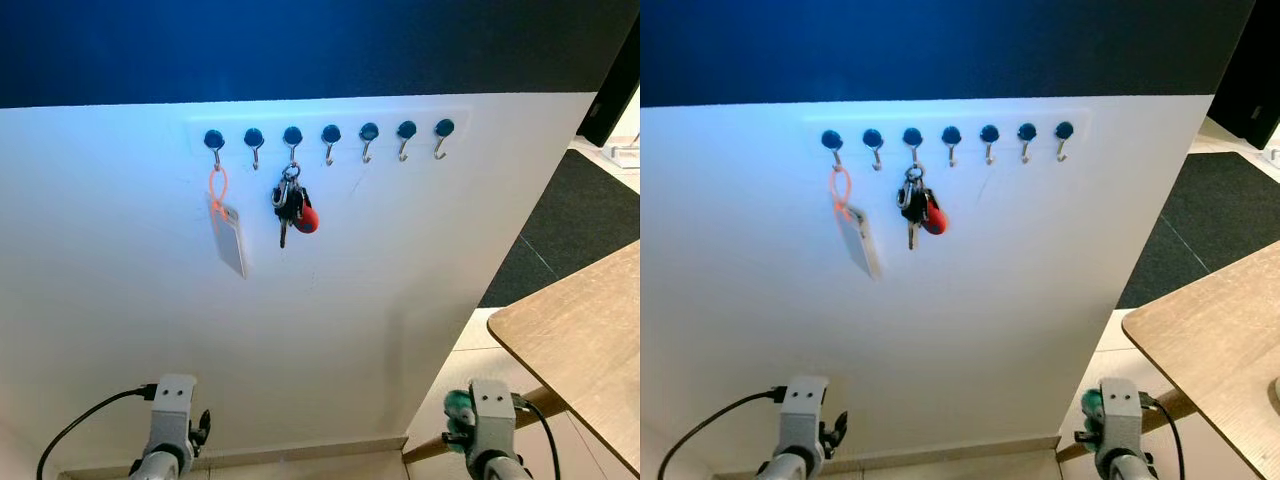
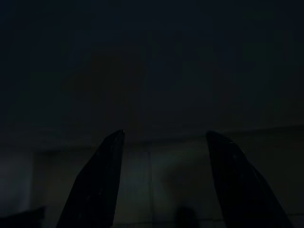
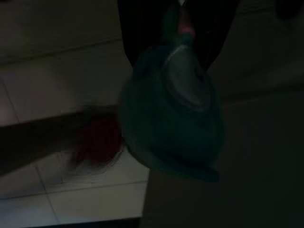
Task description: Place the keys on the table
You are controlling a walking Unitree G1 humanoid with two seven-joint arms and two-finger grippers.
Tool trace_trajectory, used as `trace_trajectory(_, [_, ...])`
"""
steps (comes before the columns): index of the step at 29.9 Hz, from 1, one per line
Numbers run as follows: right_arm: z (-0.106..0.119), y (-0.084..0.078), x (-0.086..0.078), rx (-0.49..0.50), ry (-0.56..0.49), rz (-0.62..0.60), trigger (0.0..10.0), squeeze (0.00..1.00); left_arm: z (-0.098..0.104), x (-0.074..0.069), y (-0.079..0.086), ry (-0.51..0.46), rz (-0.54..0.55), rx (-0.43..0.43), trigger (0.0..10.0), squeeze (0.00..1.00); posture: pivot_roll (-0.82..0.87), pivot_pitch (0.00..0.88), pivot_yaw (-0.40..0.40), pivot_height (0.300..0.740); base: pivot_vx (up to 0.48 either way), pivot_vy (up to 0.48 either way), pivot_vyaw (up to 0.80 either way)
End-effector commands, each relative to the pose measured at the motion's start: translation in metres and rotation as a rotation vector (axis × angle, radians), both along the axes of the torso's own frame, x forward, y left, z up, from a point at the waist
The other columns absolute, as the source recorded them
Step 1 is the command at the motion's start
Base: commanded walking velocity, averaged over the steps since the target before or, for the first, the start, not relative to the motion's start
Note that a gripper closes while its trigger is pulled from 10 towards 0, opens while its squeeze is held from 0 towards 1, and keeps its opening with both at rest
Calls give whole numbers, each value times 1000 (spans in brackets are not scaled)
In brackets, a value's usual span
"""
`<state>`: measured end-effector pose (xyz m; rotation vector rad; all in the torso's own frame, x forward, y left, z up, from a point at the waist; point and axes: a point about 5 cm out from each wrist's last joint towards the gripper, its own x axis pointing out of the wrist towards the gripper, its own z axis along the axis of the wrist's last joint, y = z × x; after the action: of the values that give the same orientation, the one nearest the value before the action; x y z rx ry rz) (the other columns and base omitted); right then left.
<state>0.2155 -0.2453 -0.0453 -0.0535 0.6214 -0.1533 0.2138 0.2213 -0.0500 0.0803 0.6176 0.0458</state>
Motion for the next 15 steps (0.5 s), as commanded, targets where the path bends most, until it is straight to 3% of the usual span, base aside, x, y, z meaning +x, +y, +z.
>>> trace_trajectory(1, [-5,10,-3,13,27,31,10000,0,-3,-5,1,27,1,5,10000,0,-5,47,2,740,0,0,0])
trace_trajectory(10, [-7,28,1,37,33,79,10000,0,-6,-4,-12,39,-27,-9,10000,0,1,35,-3,740,0,0,0])
trace_trajectory(12, [-15,32,-8,47,91,103,10000,0,-10,-11,-13,53,-12,-23,10000,0,22,4,-17,740,0,0,0])
trace_trajectory(15, [-19,35,-13,83,111,107,10000,0,-9,-10,-14,26,19,-62,10000,0,12,0,-13,740,0,0,0])
